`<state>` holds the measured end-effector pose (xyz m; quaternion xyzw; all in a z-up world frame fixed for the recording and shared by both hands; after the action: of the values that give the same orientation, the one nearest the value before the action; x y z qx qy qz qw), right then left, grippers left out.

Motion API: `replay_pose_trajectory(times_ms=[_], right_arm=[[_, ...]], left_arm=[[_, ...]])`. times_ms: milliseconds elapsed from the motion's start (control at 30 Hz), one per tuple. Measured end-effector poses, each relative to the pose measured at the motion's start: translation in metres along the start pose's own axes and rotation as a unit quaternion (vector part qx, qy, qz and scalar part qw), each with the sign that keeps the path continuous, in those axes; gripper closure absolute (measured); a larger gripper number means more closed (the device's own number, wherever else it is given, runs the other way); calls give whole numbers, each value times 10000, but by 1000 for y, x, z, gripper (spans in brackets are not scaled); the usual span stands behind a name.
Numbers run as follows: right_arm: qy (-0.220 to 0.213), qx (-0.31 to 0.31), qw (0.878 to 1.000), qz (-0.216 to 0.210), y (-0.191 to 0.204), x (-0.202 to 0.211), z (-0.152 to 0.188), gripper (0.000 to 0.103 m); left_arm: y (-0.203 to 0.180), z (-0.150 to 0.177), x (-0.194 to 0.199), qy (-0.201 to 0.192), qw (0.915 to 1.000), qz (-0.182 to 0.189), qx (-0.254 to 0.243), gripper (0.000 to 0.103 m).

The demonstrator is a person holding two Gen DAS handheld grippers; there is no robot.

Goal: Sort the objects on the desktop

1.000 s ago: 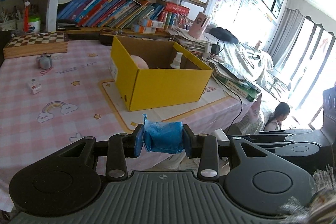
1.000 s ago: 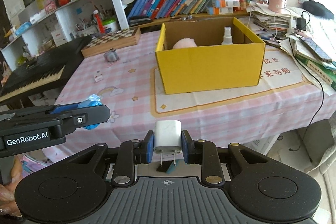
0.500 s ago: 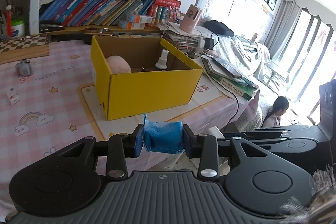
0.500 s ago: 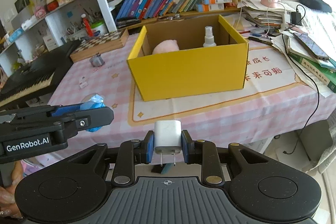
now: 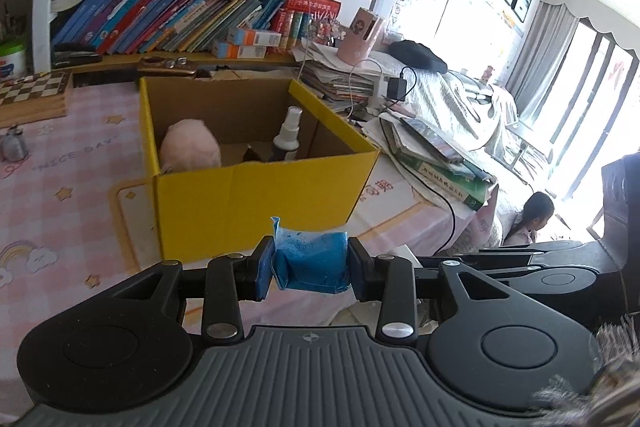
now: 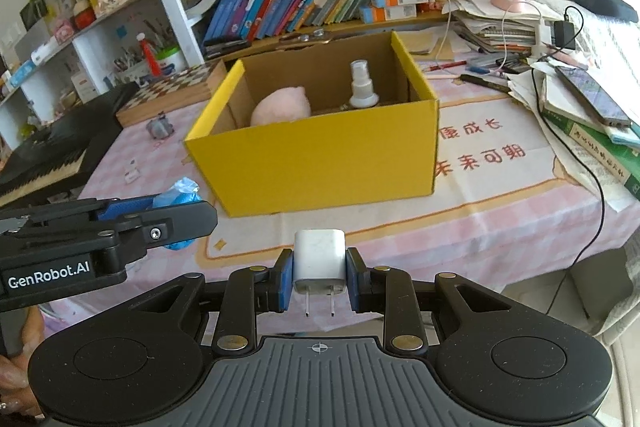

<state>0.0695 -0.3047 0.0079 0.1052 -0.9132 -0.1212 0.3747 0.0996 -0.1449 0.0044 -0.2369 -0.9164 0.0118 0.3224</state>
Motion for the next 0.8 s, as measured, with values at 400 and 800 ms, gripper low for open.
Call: replay_pose_trajectory(times_ms=[400, 800], right_arm=[[-608, 103, 9977, -275, -29, -7, -59, 77], [-807, 929, 9917, -385, -29, -47, -116, 77]], left_arm=[[-13, -51, -31, -478, 9975, -495, -135, 68], [4, -95, -80, -609, 9903, -1162, -468, 68]])
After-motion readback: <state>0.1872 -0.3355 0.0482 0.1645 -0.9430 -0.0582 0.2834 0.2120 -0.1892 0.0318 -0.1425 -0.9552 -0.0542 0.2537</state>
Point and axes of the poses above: each gripper's, at about its wrist camera, not at the fingertips, and x roughly against the way its jaws point, y to its left, z to its underside, the point moved 2 cm from there along -x, roughly the way its jaws point, and after that the axes turned 8 degrees about -z, right-handed, at the moved point
